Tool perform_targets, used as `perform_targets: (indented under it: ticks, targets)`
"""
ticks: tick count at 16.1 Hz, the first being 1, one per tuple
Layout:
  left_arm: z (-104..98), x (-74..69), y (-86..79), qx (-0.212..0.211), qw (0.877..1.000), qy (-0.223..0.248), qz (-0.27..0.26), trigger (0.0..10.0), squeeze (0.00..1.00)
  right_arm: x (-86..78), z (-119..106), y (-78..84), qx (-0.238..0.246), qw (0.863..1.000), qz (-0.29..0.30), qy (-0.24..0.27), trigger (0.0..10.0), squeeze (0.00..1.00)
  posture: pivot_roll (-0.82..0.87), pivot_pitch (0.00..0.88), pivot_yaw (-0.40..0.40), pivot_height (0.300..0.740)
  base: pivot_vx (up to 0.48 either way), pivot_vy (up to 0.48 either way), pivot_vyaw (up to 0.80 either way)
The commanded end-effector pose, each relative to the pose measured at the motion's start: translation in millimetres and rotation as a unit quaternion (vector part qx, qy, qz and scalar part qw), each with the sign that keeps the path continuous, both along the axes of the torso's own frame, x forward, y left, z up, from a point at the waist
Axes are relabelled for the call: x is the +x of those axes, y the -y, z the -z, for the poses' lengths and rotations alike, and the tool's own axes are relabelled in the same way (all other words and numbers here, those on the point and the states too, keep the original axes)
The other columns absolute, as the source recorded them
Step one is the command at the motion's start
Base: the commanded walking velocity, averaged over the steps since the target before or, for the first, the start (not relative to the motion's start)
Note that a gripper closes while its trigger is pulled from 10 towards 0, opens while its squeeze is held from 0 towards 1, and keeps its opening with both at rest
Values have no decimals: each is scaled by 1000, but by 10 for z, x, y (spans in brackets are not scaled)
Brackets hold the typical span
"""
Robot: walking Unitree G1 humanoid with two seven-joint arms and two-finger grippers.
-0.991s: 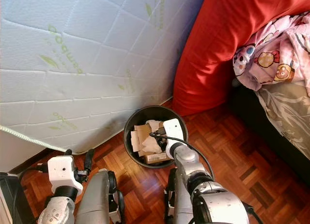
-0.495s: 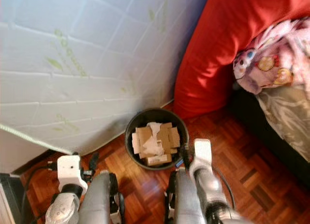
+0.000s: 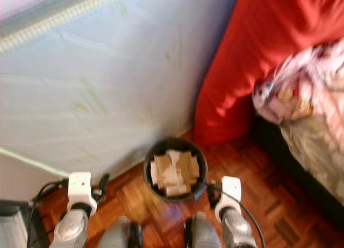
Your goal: Clean up the room
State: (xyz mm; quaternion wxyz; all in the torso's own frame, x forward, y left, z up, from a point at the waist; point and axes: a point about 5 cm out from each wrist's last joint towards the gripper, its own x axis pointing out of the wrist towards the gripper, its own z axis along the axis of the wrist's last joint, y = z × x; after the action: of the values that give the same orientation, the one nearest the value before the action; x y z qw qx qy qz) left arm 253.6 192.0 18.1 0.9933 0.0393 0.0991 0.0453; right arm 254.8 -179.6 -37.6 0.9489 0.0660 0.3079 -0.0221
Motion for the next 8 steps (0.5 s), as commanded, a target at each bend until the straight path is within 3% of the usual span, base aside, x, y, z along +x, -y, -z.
perform_targets:
  ticks: [1, 4, 8]
  targets:
    - [144, -112, -64, -5, 999, -30, -14, 10000, 0, -178, 142, -7, 1, 999, -3, -43, 10000, 0, 33, 188, 4, 740, 0, 0, 0]
    - [350, -108, -130, -15, 996, -84, -31, 10000, 0, -293, 209, 109, -1, 998, 5, -68, 10000, 0, 20, 134, 4, 740, 0, 0, 0]
    - [488, -78, -98, -26, 987, -154, -27, 10000, 0, -315, 206, 228, -1, 997, 21, -73, 10000, 0, -17, 35, 4, 740, 0, 0, 0]
